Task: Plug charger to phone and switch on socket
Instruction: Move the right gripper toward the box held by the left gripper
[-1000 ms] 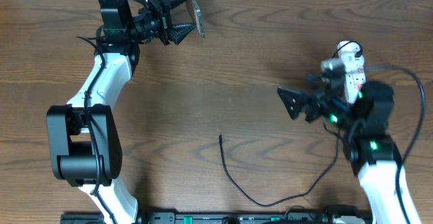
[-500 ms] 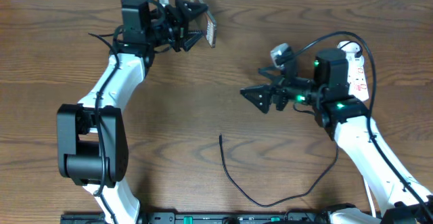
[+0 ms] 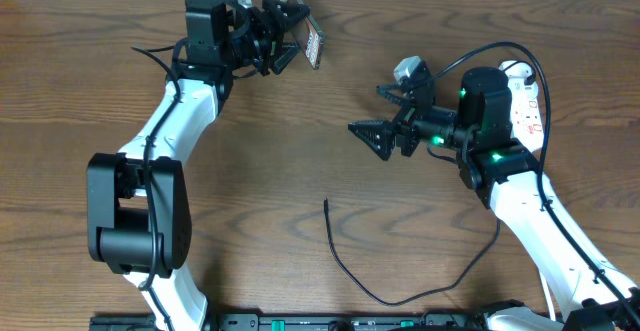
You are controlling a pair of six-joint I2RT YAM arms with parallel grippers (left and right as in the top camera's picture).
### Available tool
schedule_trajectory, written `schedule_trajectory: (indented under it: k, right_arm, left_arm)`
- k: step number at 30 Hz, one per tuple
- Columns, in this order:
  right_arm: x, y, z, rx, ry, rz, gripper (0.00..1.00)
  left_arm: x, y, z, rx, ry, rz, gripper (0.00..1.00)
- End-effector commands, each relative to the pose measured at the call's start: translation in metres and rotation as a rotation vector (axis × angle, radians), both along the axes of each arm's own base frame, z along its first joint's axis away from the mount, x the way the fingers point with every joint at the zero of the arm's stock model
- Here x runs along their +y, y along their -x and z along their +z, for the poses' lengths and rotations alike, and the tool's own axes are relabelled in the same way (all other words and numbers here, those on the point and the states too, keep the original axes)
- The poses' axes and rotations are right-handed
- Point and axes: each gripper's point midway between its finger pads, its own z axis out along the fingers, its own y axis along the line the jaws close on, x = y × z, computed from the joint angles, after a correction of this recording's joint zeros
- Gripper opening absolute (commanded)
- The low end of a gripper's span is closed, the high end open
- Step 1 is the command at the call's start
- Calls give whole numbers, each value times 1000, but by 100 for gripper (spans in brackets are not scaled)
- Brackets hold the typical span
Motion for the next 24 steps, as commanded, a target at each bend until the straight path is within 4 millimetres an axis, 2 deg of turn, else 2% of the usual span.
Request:
schedule_trajectory:
  k: [1, 6, 9, 16, 20, 24]
  right_arm:
    - [-7, -21, 9, -27, 15, -114, 99]
    - [-19, -39, 12, -68, 37, -221, 99]
    - [-18, -47, 9, -79, 40, -242, 99]
    - [4, -66, -20, -60, -3, -197, 99]
    - [15, -71, -20, -85, -34, -172, 99]
    - [27, -75, -11, -130, -39, -147, 99]
  left_arm:
    - [-10, -4, 28, -81, -19, 20, 7]
    - [-22, -2, 29, -50, 6, 30, 7]
    - [-27, 0, 30, -37, 23, 29, 7]
    - [-25, 0, 41, -38, 40, 52, 7]
    - [-18, -1, 53, -60, 27, 101, 7]
    - [-15, -1, 62, -76, 26, 116, 7]
